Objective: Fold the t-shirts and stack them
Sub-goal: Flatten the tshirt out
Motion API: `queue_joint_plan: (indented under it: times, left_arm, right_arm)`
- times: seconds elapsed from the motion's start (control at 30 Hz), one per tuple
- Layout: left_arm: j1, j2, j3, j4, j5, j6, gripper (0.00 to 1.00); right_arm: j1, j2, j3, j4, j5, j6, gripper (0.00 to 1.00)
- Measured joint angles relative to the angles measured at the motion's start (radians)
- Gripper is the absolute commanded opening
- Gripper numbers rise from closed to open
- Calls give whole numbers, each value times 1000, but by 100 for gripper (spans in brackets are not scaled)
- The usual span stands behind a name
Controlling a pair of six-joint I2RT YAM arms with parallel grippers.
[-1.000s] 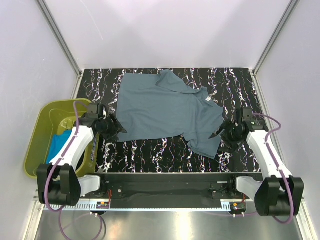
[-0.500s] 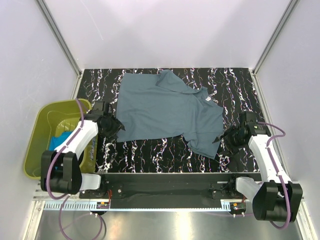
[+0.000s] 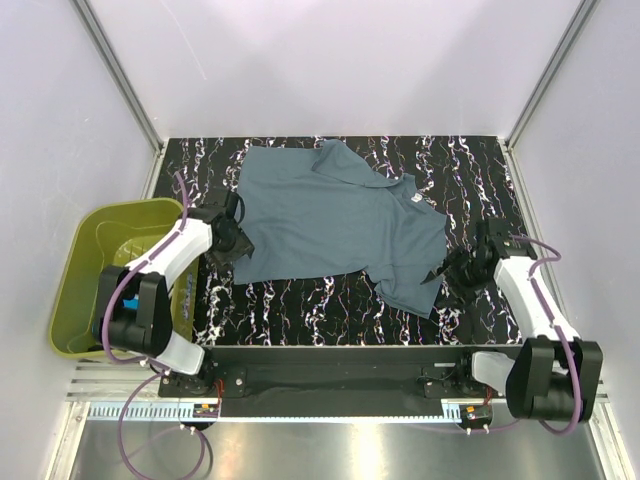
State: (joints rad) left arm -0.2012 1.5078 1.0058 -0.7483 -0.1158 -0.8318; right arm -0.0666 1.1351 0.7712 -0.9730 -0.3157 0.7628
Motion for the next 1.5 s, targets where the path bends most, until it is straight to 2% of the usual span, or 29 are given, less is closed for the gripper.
queue_joint_plan:
  times: [0.2, 0.27, 0.47, 0.67, 0.7, 0.77, 0.8, 0.83, 0.93, 1.27, 1.5]
  left_arm:
    - [-55, -80, 0, 43, 44, 79, 56]
    - [-74, -103, 7, 57, 81, 111, 56]
    - [-94, -110, 89, 77, 180, 217, 60]
    - [-94, -106, 134, 101, 275, 286, 60]
    - [-94, -100, 135, 101, 291, 294, 60]
    - [-94, -79, 138, 103, 319, 310, 60]
    - [-95, -64, 138, 103, 331, 317, 61]
    - [-94, -55, 138, 103, 338, 320, 61]
    - [-94, -23, 140, 102, 357, 330, 61]
    - [-94, 31, 145, 97, 382, 326, 61]
    - [-94, 69, 165, 93, 385, 326, 60]
  right_arm:
    - [2, 126, 77, 151, -89, -72, 65]
    - [12, 205, 140, 218, -119, -81, 60]
    - [149, 536, 464, 347, -142, -94, 57]
    - [278, 858, 786, 392, -150, -93, 56]
    - [292, 901, 831, 389, -150, -93, 54]
    - [320, 981, 912, 392, -151, -93, 43]
    - [329, 1003, 933, 391, -150, -88, 34]
    - [338, 1028, 952, 391, -148, -87, 30]
    - [358, 1065, 961, 381, -114, -76, 25]
    - [311, 1100, 959, 360, 64, -76, 24]
    - [161, 1123, 958, 364, 80, -62, 25]
